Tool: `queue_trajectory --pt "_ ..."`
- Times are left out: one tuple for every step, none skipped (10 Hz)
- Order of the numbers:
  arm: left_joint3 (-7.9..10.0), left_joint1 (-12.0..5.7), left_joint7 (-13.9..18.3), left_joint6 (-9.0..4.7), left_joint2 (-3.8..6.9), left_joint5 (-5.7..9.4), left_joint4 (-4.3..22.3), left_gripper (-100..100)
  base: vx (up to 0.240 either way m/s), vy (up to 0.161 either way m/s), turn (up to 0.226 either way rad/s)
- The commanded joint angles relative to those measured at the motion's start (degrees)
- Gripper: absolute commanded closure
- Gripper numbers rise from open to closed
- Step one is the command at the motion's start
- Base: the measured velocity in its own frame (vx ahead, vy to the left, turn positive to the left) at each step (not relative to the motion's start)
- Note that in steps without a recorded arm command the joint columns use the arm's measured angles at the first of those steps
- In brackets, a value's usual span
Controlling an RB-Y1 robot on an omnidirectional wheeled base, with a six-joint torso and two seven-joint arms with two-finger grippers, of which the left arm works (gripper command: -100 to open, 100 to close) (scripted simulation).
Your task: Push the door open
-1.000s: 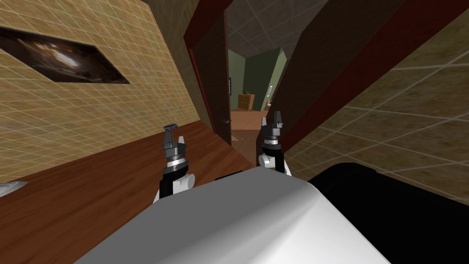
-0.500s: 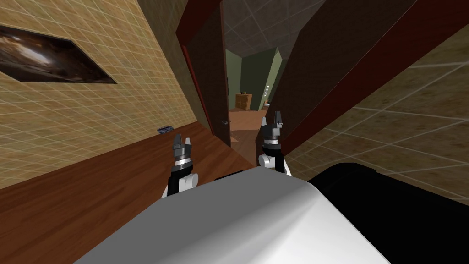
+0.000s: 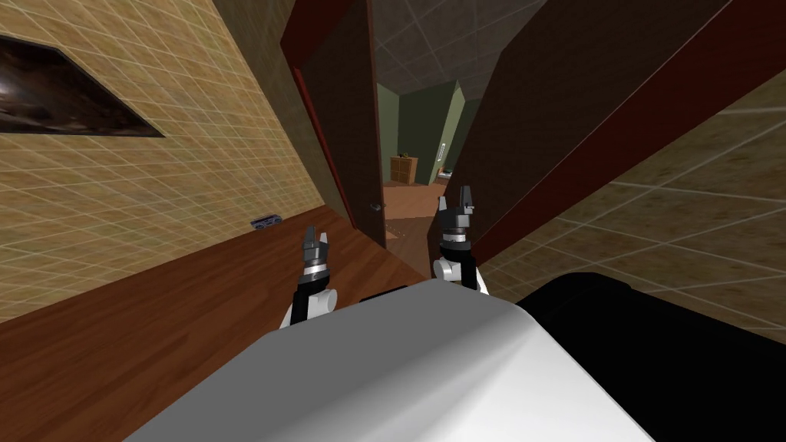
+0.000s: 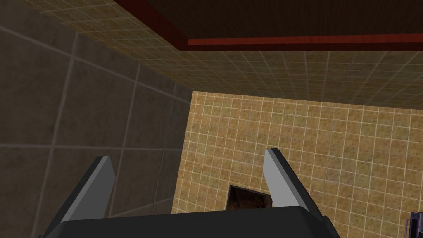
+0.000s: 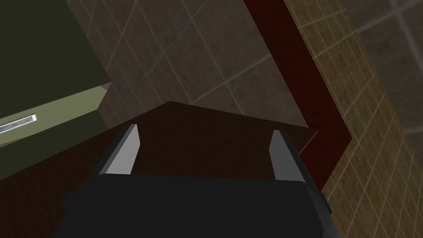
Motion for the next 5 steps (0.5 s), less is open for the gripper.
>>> queue_trajectory --pt "-0.68 -0.44 -0.07 -0.68 0.24 0.2 1.9 -100 0.087 0.035 -0.095" --pt "-1.06 -0.77 -0.1 -0.91 0.37 0.33 2.93 -100 0.091 0.028 -0.089" --pt "-1.47 -1.13 -0.14 -1.14 0.46 0.47 4.02 -100 0.101 0.041 -0.08" --pt "-1.87 -1.48 -0.17 -1.38 0.54 0.61 5.11 -100 0.086 0.049 -0.089" --pt "-2.69 -2.19 -0.24 -1.86 0.71 0.89 7.3 -100 0.114 0.072 -0.167"
